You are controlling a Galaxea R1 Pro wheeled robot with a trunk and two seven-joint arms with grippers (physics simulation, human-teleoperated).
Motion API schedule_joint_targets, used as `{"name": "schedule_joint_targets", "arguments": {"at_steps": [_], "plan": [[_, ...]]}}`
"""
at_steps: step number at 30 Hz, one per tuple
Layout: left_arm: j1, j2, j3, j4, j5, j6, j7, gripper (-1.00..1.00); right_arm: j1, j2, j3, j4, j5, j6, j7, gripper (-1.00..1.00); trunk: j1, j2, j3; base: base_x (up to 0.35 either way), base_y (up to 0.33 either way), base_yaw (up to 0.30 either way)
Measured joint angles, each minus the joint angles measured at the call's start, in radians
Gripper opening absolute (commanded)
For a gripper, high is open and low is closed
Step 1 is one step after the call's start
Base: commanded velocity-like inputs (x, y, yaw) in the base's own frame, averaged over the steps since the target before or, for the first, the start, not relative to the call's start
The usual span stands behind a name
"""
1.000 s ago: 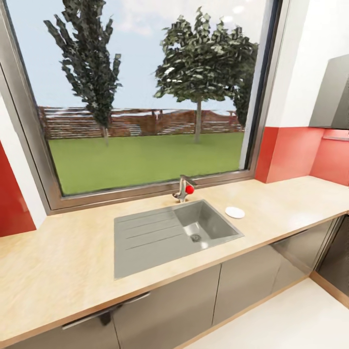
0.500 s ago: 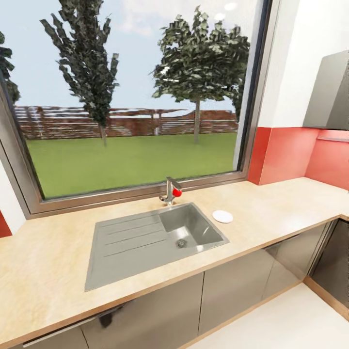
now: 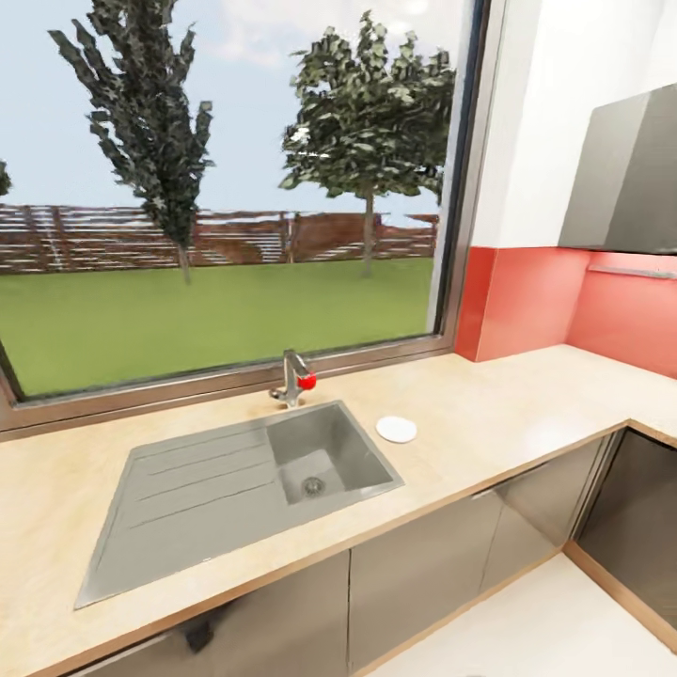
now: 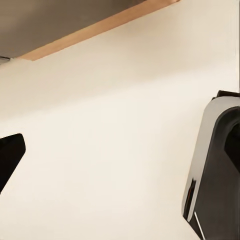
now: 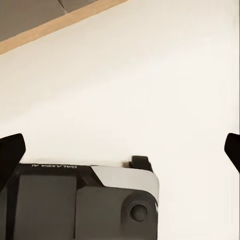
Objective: Set up a coffee station on the kitchen countertop: keep the coffee maker on the countertop, move the bottle of coffee from the kitchen shelf to the counter next to the coffee maker, place a paper coffee filter on top of the coffee maker, put the saucer next to the coffee maker with the coffee cup on the saucer, and place the electric kettle next to the coffee maker.
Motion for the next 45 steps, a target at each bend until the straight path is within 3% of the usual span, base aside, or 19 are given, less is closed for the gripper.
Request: {"name": "schedule_joint_targets", "arguments": {"at_steps": [8,26,45], "plan": [[0.000,0.001,-0.001,0.000,0.000,0.000,0.000,1.00,0.000,0.000,0.000,0.000,0.000,-0.004,-0.001,1.00,0.000,0.000,0.000,0.176,-0.297,-0.227],[0.001,0.001,-0.001,0.000,-0.001,0.000,0.000,1.00,0.000,0.002,0.000,0.000,0.000,-0.004,-0.001,1.00,0.000,0.000,0.000,0.169,-0.298,-0.006],[0.001,0.002,0.002,0.000,0.002,0.000,0.001,1.00,0.006,-0.004,0.000,0.000,0.000,-0.004,0.001,1.00,0.000,0.000,0.000,0.023,-0.311,0.000]]}}
